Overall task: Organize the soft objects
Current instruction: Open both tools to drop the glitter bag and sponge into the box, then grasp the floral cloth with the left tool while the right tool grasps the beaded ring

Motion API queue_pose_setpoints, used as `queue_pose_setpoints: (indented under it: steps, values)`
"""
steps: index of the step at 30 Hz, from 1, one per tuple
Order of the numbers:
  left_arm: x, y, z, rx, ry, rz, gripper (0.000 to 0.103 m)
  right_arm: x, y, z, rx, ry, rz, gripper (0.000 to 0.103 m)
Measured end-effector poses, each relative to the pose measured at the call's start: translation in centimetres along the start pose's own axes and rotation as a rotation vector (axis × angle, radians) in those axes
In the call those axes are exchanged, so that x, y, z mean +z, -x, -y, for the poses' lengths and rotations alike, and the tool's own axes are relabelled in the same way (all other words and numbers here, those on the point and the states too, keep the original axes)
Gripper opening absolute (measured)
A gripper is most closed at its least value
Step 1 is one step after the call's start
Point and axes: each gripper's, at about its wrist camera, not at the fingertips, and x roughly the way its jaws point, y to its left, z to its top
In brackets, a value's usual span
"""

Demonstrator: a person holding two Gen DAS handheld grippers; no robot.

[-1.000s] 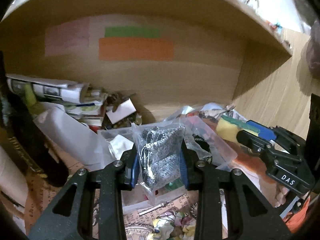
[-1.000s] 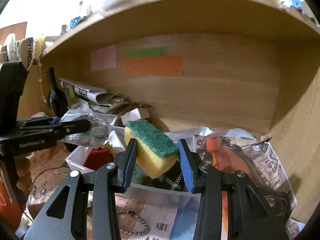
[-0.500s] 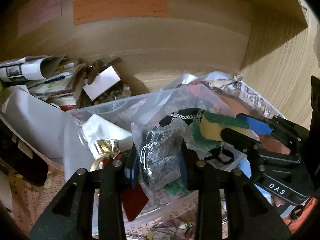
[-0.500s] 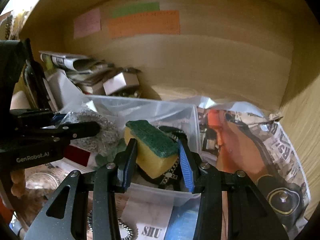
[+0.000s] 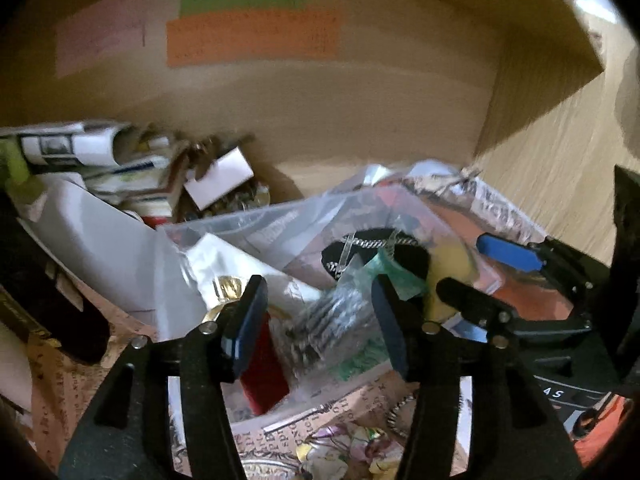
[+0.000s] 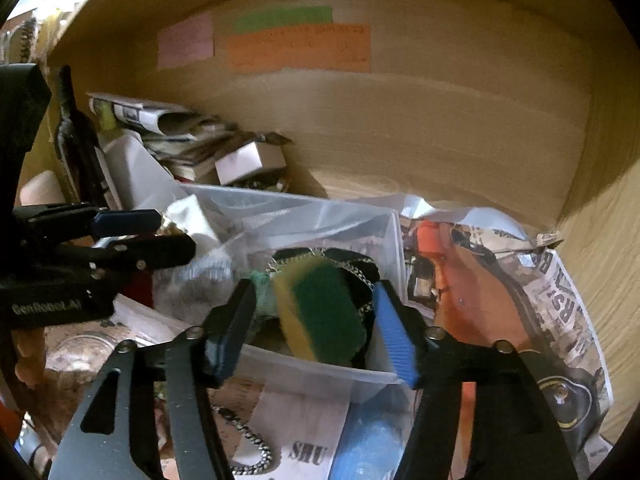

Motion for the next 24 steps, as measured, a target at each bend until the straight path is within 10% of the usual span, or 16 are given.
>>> queue_pose_setpoints:
  steps: [11, 24]
  values:
    - [-1.6, 5.5, -1.2, 0.014, -0.002, 0.082, 0.078, -0.5, 4.3, -1.5, 0.049, 0.032, 0.069, 0.076]
    - [-8.3, 3.1, -3.2, 0.006, 0.051, -0.142, 0.079, -5.2, 2.2, -2.3, 0.143, 0.010, -0.111, 0.081]
